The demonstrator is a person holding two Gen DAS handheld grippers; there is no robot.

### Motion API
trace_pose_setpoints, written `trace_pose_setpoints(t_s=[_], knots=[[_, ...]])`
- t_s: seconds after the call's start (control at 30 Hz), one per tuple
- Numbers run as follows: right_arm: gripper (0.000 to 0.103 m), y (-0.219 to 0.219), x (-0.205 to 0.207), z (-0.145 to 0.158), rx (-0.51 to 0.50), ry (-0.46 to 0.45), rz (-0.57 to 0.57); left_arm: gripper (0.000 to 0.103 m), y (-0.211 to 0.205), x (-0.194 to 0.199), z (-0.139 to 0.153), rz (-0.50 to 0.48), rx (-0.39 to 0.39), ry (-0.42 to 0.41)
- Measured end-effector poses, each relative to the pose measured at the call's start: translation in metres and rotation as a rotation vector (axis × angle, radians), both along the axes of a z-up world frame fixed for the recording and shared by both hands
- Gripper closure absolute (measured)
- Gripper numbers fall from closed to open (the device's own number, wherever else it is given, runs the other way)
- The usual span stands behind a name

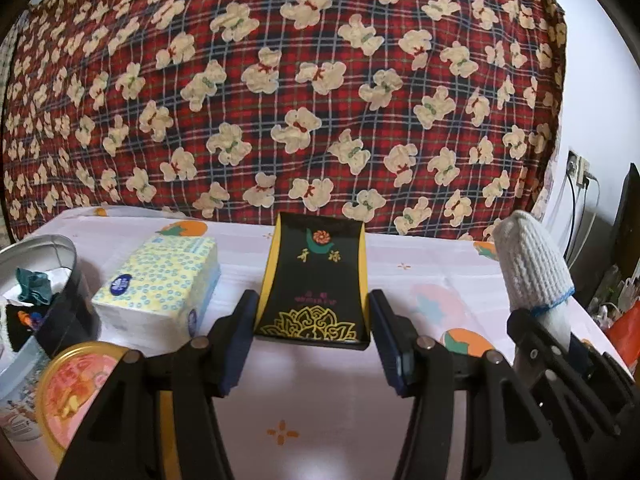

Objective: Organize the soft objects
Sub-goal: 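Lift and carry the box and glove over the tin with both tools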

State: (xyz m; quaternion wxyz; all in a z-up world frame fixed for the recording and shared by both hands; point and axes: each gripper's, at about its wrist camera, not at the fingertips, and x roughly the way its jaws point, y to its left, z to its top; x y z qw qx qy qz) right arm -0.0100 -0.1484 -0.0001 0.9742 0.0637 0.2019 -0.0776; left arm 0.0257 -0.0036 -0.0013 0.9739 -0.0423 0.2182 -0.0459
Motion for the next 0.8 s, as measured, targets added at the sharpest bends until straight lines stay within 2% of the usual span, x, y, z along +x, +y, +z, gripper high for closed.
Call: trace_pose_setpoints(t_s=[0.27,0.5,0.8], knots=[[0.076,0.01,-0.02,0.003,-0.023,-0.03,-0.005,0.048,0.008,-0.02,0.002,-0.019,-0.01,-0.024],[0.076,0.021,-0.042,0.008,-0.058,-0.094,-0.011,0.048,0.014,-0.034,0.004,-0.032,-0.013,-0.026],[0.076,0.027,-0.06,0.009,-0.036,-0.122,-0.007,0.048,0.024,-0.051,0.005,-0.039,-0.025,-0.022]])
